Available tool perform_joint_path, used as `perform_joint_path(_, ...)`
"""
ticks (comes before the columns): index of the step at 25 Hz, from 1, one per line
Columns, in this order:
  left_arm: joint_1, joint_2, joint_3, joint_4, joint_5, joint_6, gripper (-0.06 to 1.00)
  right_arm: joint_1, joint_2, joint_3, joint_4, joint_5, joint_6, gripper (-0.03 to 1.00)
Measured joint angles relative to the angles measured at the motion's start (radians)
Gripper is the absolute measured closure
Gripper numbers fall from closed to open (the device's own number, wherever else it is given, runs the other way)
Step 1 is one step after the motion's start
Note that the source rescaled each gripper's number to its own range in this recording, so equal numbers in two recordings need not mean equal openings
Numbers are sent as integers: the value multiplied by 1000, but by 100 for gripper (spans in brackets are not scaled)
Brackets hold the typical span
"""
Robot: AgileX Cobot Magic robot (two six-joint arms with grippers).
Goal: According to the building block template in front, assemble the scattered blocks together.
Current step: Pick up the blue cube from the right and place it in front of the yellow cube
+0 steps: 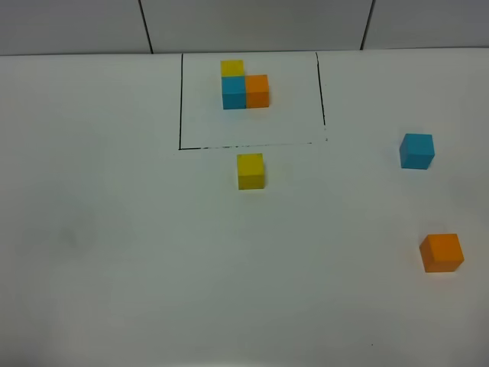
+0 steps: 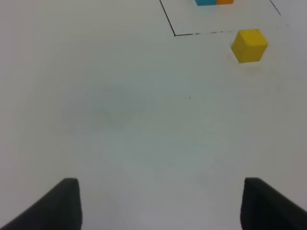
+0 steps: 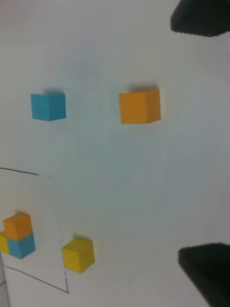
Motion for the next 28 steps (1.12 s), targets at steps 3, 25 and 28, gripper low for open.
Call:
perform_joint_path(3,0,1,0,2,0,0,46,0,129,-28,0,-6,1,17)
perform_joint_path(25,0,4,0,71,0,0,46,0,1500,-566,-138,-280,-80,6)
perform_joint_path(28,0,4,0,71,0,0,46,0,1620,-652,-143,-292,-88,6)
